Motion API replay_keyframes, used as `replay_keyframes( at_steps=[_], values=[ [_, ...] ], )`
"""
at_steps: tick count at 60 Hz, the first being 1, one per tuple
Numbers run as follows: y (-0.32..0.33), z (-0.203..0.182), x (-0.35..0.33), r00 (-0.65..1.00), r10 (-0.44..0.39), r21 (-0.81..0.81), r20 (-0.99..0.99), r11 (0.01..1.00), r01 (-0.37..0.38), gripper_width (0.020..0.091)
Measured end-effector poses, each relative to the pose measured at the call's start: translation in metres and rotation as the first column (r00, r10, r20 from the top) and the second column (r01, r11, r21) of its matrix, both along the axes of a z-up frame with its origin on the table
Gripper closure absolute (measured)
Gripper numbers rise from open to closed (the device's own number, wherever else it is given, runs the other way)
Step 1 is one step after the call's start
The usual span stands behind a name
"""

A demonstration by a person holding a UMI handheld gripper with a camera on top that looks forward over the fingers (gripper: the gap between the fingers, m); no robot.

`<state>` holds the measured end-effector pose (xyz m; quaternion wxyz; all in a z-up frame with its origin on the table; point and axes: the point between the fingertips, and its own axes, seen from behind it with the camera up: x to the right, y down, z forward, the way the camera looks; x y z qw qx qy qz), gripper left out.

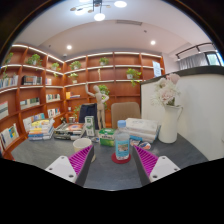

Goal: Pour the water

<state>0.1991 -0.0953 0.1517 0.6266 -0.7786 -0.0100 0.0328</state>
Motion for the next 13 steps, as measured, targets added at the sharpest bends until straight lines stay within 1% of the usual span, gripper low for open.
replay_keyframes(
  at_steps=[13],
  values=[
    [-0.014,0.019,0.009,0.999,-0.031,0.042,0.018,0.999,0.030,0.0327]
  ],
)
